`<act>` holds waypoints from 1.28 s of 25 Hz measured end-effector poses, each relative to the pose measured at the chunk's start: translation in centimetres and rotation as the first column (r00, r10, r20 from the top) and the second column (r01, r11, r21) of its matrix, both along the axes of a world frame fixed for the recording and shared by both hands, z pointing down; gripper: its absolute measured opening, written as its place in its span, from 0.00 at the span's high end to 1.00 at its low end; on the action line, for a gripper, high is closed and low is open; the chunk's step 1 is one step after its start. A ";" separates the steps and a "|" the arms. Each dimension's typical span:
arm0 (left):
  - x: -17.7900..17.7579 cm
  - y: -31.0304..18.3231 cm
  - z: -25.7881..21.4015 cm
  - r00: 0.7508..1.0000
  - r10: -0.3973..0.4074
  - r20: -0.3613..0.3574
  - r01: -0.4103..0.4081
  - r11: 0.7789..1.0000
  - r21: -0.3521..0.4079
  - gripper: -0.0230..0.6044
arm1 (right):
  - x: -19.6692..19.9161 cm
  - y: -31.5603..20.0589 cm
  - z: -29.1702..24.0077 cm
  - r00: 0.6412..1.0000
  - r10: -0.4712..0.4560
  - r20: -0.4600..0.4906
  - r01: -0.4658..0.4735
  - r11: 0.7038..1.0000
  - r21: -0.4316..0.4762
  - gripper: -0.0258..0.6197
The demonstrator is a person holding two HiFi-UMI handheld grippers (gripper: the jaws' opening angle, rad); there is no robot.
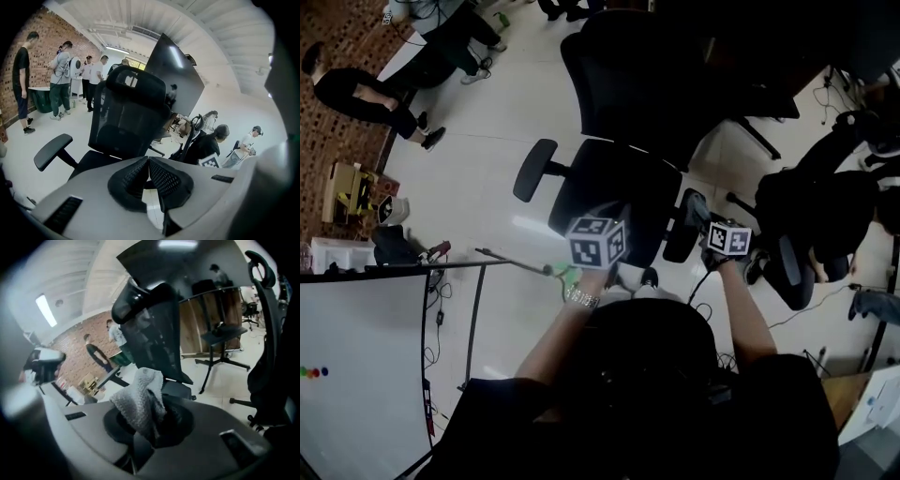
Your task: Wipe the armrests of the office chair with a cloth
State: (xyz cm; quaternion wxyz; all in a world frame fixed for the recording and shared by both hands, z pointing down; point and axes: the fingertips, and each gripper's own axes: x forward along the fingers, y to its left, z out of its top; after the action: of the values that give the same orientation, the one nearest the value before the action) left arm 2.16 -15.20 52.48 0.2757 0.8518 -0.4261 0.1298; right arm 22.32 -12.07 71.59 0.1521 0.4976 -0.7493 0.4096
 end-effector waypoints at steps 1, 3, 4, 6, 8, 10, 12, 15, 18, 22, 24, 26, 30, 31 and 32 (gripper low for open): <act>0.1 0.1 0.0 1.000 0.005 0.003 -0.005 1.000 0.000 0.96 | 1.1 -1.6 0.4 0.999 0.040 -0.010 -0.040 0.999 -0.011 0.88; 0.1 0.2 0.1 1.000 0.008 0.010 -0.008 1.000 0.001 0.96 | 2.8 -3.8 1.8 0.993 0.114 -0.032 -0.116 0.991 -0.060 0.88; -0.1 0.2 0.1 1.000 0.005 0.013 -0.005 1.000 0.001 0.96 | 3.4 -4.6 2.6 0.988 0.147 -0.043 -0.151 0.985 -0.085 0.88; -0.6 0.2 0.0 1.000 -0.009 0.016 0.009 1.000 0.002 0.96 | 4.1 -5.5 3.8 0.981 0.183 -0.065 -0.190 0.974 -0.124 0.88; -1.3 0.0 0.0 1.000 -0.025 0.016 0.025 1.000 0.002 0.96 | 3.8 -5.4 5.1 0.982 0.167 -0.085 -0.179 0.971 -0.161 0.88; -1.7 -0.1 -0.1 0.999 -0.035 0.014 0.035 0.999 0.003 0.96 | 2.9 -4.7 5.8 0.986 0.141 -0.088 -0.155 0.973 -0.171 0.88; -1.9 -0.2 -0.1 0.999 -0.038 0.012 0.038 0.999 0.003 0.96 | 2.1 -3.7 5.4 0.987 0.143 -0.074 -0.152 0.978 -0.139 0.88; -2.2 -0.4 -0.1 0.999 -0.038 0.011 0.038 0.999 0.001 0.96 | 0.7 -1.7 5.3 0.993 0.101 -0.054 -0.107 0.986 -0.128 0.88; -1.9 -0.5 -0.1 1.000 -0.031 0.003 0.031 1.000 0.001 0.96 | -1.0 1.7 5.3 0.998 0.042 -0.048 -0.048 0.990 -0.132 0.88; -0.9 -0.5 0.0 1.000 -0.005 -0.006 0.005 1.000 -0.003 0.96 | -3.4 7.0 5.2 0.999 -0.022 -0.029 0.018 0.991 -0.130 0.88; -0.5 -0.4 0.2 1.000 0.005 -0.010 -0.005 1.000 -0.007 0.96 | -5.0 10.0 5.4 0.991 -0.109 -0.072 0.100 0.987 -0.129 0.88; -0.3 -0.2 0.3 1.000 0.013 -0.013 -0.013 1.000 -0.007 0.96 | -6.5 12.6 5.7 0.974 -0.199 -0.104 0.184 0.974 -0.134 0.88; -0.2 -0.1 0.3 1.000 0.014 -0.014 -0.015 1.000 -0.008 0.96 | -7.3 14.4 6.1 0.959 -0.251 -0.130 0.231 0.962 -0.146 0.88; -0.3 -0.1 0.3 1.000 0.012 -0.013 -0.012 1.000 -0.008 0.96 | -7.1 14.2 6.3 0.958 -0.251 -0.142 0.230 0.962 -0.148 0.88; -0.4 -0.2 0.3 1.000 0.010 -0.013 -0.010 1.000 -0.009 0.96 | -6.8 13.9 6.5 0.955 -0.251 -0.157 0.228 0.962 -0.151 0.88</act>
State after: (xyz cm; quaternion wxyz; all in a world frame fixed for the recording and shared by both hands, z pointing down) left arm 1.80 -15.37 52.76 0.2816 0.8535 -0.4196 0.1274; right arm 15.53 1.79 78.12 0.2983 0.4257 -0.7594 0.3914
